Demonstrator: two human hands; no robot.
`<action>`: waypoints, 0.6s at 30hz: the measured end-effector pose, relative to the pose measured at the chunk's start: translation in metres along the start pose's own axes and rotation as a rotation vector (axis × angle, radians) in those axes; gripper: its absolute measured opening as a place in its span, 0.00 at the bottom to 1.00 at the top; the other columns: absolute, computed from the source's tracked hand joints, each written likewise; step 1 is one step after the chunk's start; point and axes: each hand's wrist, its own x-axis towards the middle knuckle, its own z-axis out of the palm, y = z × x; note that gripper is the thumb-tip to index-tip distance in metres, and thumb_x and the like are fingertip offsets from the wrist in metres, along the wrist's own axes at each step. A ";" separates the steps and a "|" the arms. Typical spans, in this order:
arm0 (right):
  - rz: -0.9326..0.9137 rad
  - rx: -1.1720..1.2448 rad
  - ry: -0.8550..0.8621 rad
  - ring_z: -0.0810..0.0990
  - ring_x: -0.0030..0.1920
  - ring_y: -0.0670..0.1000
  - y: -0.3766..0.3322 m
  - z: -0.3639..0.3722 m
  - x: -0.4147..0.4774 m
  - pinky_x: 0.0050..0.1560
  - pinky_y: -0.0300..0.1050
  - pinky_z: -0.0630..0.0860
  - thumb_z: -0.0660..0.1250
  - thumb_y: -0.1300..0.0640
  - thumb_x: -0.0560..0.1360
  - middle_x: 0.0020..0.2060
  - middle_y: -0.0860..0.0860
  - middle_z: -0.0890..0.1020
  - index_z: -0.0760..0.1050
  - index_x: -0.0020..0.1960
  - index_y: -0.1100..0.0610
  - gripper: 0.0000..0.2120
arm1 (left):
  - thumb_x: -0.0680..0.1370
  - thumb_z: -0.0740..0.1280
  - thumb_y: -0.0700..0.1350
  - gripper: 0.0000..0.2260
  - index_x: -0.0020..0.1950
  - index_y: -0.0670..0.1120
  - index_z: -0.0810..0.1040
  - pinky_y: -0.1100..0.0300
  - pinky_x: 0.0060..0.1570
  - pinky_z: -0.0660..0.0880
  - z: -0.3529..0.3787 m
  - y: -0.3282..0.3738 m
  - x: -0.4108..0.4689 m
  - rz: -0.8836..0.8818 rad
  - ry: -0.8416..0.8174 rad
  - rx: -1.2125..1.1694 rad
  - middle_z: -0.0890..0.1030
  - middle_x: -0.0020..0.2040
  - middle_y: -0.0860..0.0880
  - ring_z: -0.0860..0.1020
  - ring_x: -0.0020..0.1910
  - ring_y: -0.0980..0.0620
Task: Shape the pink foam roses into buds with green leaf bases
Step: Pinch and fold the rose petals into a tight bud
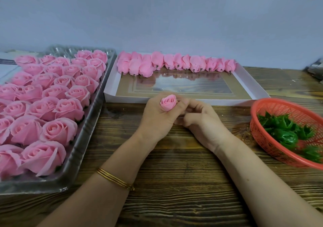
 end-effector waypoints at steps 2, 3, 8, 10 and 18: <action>0.002 0.086 0.060 0.81 0.48 0.54 -0.004 -0.002 0.002 0.52 0.47 0.75 0.57 0.73 0.63 0.47 0.58 0.83 0.78 0.52 0.64 0.21 | 0.75 0.73 0.41 0.07 0.40 0.51 0.79 0.66 0.43 0.74 -0.001 -0.003 0.001 0.053 0.079 0.157 0.80 0.44 0.47 0.78 0.42 0.56; 0.014 0.096 0.095 0.80 0.47 0.53 -0.006 -0.003 0.002 0.49 0.45 0.76 0.60 0.68 0.64 0.45 0.56 0.83 0.78 0.52 0.63 0.18 | 0.75 0.73 0.42 0.11 0.37 0.54 0.77 0.67 0.43 0.72 -0.001 -0.004 0.002 0.083 0.088 0.243 0.79 0.42 0.49 0.77 0.43 0.56; 0.014 0.030 0.134 0.80 0.46 0.52 -0.007 0.001 0.001 0.47 0.42 0.77 0.71 0.54 0.65 0.43 0.56 0.81 0.76 0.51 0.60 0.17 | 0.78 0.70 0.46 0.07 0.41 0.45 0.81 0.64 0.41 0.71 -0.001 -0.008 -0.001 0.151 0.010 0.423 0.78 0.37 0.53 0.76 0.42 0.56; -0.008 0.032 0.121 0.81 0.42 0.50 -0.005 0.004 0.000 0.46 0.42 0.78 0.72 0.55 0.65 0.41 0.55 0.82 0.77 0.50 0.61 0.17 | 0.78 0.70 0.46 0.05 0.48 0.45 0.84 0.59 0.45 0.75 -0.002 -0.009 -0.002 0.140 -0.013 0.404 0.83 0.42 0.51 0.79 0.44 0.56; 0.002 0.009 0.130 0.81 0.43 0.54 -0.003 0.004 -0.001 0.54 0.51 0.76 0.74 0.58 0.62 0.43 0.59 0.82 0.77 0.53 0.66 0.22 | 0.76 0.71 0.43 0.05 0.49 0.47 0.85 0.52 0.48 0.77 -0.003 -0.010 -0.003 0.161 -0.011 0.425 0.85 0.43 0.51 0.82 0.45 0.54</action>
